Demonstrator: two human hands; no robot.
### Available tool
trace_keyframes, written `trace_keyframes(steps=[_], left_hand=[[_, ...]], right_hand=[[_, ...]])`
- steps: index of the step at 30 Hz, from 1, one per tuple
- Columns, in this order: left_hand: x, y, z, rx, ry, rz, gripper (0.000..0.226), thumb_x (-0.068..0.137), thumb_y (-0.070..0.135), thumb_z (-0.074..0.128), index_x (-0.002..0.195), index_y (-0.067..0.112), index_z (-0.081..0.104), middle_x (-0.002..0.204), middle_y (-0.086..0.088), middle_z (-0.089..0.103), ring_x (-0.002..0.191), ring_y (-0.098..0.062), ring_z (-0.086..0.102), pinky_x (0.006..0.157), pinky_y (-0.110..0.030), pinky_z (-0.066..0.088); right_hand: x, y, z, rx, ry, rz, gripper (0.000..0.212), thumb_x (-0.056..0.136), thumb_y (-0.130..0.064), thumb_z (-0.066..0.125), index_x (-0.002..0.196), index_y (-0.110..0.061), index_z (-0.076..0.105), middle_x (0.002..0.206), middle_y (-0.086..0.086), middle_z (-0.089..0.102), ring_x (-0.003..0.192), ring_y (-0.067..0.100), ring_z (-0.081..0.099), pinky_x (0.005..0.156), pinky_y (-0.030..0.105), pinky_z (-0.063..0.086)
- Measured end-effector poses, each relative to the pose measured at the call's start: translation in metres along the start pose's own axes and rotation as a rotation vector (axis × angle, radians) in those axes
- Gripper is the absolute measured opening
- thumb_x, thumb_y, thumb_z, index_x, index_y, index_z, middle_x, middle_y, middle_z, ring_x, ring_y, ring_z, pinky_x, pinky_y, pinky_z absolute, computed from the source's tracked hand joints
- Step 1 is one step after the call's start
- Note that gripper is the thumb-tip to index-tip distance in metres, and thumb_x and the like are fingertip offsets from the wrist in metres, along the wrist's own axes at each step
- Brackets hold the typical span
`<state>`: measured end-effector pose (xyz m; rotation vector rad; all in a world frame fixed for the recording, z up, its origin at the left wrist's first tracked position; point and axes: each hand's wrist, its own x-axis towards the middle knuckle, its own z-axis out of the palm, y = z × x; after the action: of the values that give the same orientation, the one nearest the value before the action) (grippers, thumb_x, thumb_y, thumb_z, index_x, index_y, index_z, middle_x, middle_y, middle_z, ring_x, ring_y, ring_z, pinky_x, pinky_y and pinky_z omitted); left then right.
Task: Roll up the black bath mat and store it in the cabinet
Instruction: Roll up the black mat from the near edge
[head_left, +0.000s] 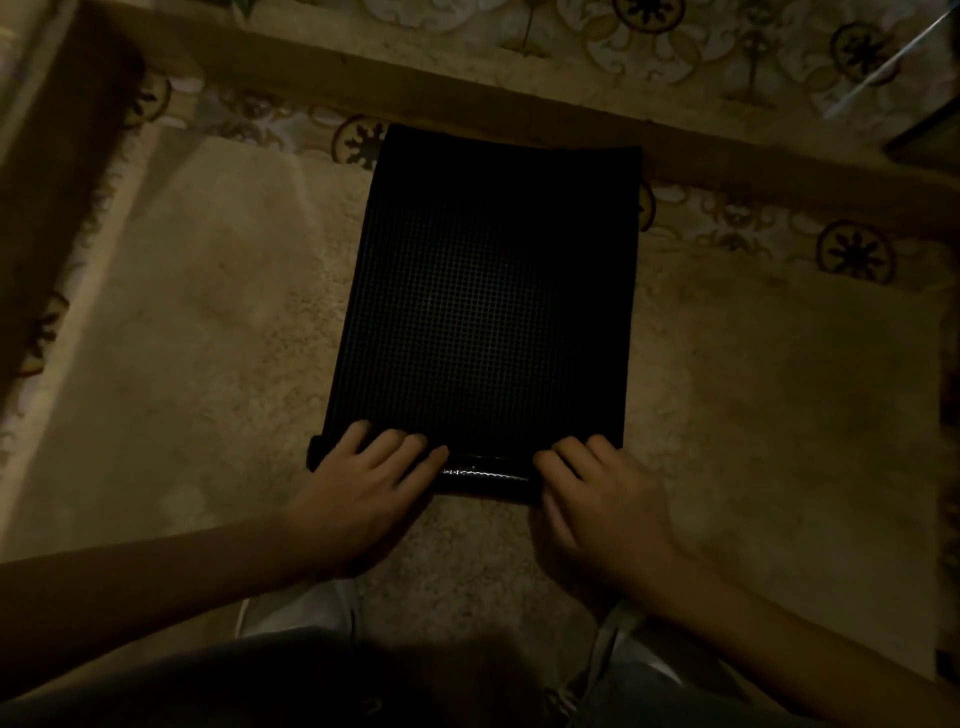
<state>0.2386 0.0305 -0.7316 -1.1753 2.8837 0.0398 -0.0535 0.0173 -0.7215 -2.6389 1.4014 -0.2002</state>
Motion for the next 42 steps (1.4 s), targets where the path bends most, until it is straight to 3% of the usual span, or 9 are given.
trace_keyframes(steps=[5, 15, 19, 22, 25, 28, 31, 37, 42], left_hand=[[0.007, 0.000, 0.005, 0.008, -0.001, -0.033, 0.061, 0.079, 0.041, 0.058, 0.127, 0.004, 0.052, 0.104, -0.014, 0.063, 0.087, -0.029, 0.056, 0.077, -0.042, 0.047], [0.029, -0.024, 0.002, -0.191, 0.061, 0.019, 0.038, 0.099, 0.036, 0.037, 0.122, 0.007, 0.047, 0.097, -0.017, 0.058, 0.074, -0.028, 0.058, 0.057, -0.036, 0.054], [0.032, -0.035, 0.002, -0.167, 0.139, 0.082, 0.035, 0.094, 0.023, 0.040, 0.126, 0.011, 0.048, 0.106, -0.013, 0.045, 0.081, -0.027, 0.054, 0.053, -0.031, 0.048], [0.038, -0.042, 0.000, -0.143, 0.156, 0.040, 0.034, 0.093, 0.018, 0.042, 0.124, 0.011, 0.055, 0.100, -0.012, 0.059, 0.087, -0.025, 0.046, 0.061, -0.036, 0.049], [0.046, -0.046, -0.004, -0.158, 0.126, 0.041, 0.031, 0.097, 0.016, 0.041, 0.120, 0.009, 0.061, 0.094, -0.010, 0.065, 0.080, -0.027, 0.054, 0.056, -0.037, 0.052], [0.052, -0.051, -0.009, -0.310, 0.091, -0.009, 0.029, 0.105, 0.030, 0.040, 0.117, 0.015, 0.060, 0.096, -0.008, 0.065, 0.076, -0.026, 0.059, 0.049, -0.041, 0.051], [0.061, -0.058, -0.014, -0.414, 0.097, -0.136, 0.033, 0.105, 0.040, 0.041, 0.105, 0.016, 0.064, 0.101, -0.011, 0.062, 0.068, -0.022, 0.055, 0.048, -0.040, 0.051], [0.070, -0.061, -0.012, -0.209, 0.225, -0.016, 0.032, 0.103, 0.026, 0.054, 0.079, 0.010, 0.068, 0.076, -0.007, 0.061, 0.069, -0.026, 0.056, 0.054, -0.036, 0.048], [0.067, -0.053, -0.010, -0.133, 0.268, -0.077, 0.031, 0.102, 0.027, 0.051, 0.083, 0.008, 0.065, 0.079, -0.009, 0.062, 0.069, -0.026, 0.057, 0.056, -0.037, 0.046]], right_hand=[[-0.006, 0.004, 0.017, 0.017, -0.014, 0.048, 0.050, 0.096, -0.052, 0.048, 0.119, -0.011, 0.062, 0.112, 0.013, 0.059, 0.087, 0.026, 0.052, 0.070, 0.037, 0.045], [0.017, 0.030, 0.021, -0.037, 0.111, -0.168, 0.039, 0.106, -0.050, 0.039, 0.113, -0.019, 0.061, 0.091, 0.007, 0.063, 0.072, 0.023, 0.057, 0.053, 0.034, 0.047], [0.029, 0.032, 0.012, 0.027, 0.056, -0.101, 0.046, 0.107, -0.050, 0.034, 0.103, -0.020, 0.069, 0.089, 0.006, 0.058, 0.069, 0.020, 0.055, 0.045, 0.031, 0.044], [0.042, 0.036, 0.004, 0.072, -0.018, -0.015, 0.043, 0.105, -0.048, 0.034, 0.096, -0.021, 0.066, 0.092, 0.004, 0.053, 0.067, 0.016, 0.051, 0.044, 0.027, 0.037], [0.050, 0.036, 0.004, 0.097, -0.016, 0.012, 0.035, 0.104, -0.045, 0.039, 0.105, -0.021, 0.064, 0.094, 0.003, 0.057, 0.072, 0.017, 0.058, 0.044, 0.028, 0.040], [0.050, 0.032, 0.008, 0.010, 0.077, 0.035, 0.029, 0.104, -0.040, 0.048, 0.102, -0.017, 0.065, 0.089, 0.001, 0.062, 0.081, 0.022, 0.060, 0.057, 0.035, 0.047], [0.057, 0.028, 0.012, -0.176, 0.163, 0.079, 0.032, 0.105, -0.036, 0.049, 0.086, -0.015, 0.063, 0.084, 0.004, 0.060, 0.081, 0.027, 0.054, 0.067, 0.040, 0.041], [0.065, 0.022, 0.013, -0.054, 0.092, 0.179, 0.035, 0.107, -0.031, 0.044, 0.084, -0.013, 0.062, 0.077, 0.004, 0.058, 0.069, 0.022, 0.053, 0.059, 0.038, 0.045], [0.079, 0.028, 0.007, -0.061, 0.030, 0.259, 0.030, 0.106, -0.032, 0.049, 0.081, -0.016, 0.057, 0.068, 0.000, 0.059, 0.057, 0.018, 0.052, 0.050, 0.027, 0.028]])
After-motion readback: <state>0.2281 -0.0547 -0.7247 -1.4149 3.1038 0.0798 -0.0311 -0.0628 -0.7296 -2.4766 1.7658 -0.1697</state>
